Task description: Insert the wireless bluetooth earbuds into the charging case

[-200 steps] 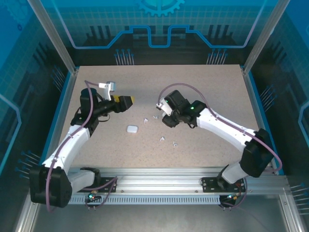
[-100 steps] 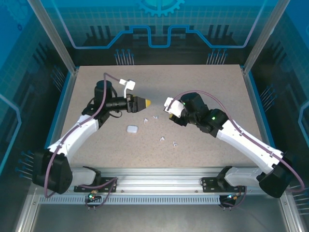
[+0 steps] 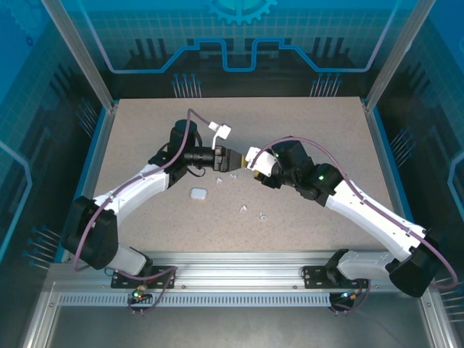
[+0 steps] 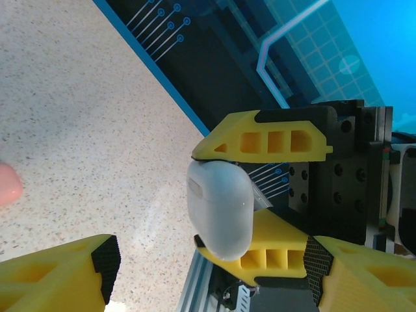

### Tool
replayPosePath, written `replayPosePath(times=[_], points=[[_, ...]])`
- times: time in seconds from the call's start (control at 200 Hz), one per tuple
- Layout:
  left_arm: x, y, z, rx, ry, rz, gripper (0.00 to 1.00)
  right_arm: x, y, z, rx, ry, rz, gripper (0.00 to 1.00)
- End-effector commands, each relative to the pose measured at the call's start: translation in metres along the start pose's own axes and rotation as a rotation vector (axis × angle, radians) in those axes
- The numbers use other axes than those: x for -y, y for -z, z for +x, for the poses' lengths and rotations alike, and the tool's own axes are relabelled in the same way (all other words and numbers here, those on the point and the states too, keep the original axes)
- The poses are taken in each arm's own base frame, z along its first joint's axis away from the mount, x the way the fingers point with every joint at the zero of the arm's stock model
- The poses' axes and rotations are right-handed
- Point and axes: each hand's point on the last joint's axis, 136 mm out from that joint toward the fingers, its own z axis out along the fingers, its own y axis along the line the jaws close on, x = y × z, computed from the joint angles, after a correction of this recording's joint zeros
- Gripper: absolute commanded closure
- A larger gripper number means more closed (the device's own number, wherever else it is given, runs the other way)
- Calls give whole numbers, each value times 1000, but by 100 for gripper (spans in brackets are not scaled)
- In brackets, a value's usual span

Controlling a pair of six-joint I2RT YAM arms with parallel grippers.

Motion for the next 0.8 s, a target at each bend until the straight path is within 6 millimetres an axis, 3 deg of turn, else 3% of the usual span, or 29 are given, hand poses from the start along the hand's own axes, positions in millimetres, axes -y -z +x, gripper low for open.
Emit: replayPosePath(times=[0.0, 0.35, 0.595, 0.795], points=[[12, -9, -6, -9, -11, 38, 22, 9, 5, -17, 49, -6, 33, 56], [12, -27, 3, -68, 6, 55, 35, 8, 1, -16, 37, -25, 31, 56], [12, -29, 5, -78, 6, 59, 58, 8, -2, -18, 34, -26, 29, 56], [10, -29, 8, -89, 8, 52, 72, 9, -4, -19, 31, -34, 31, 56]])
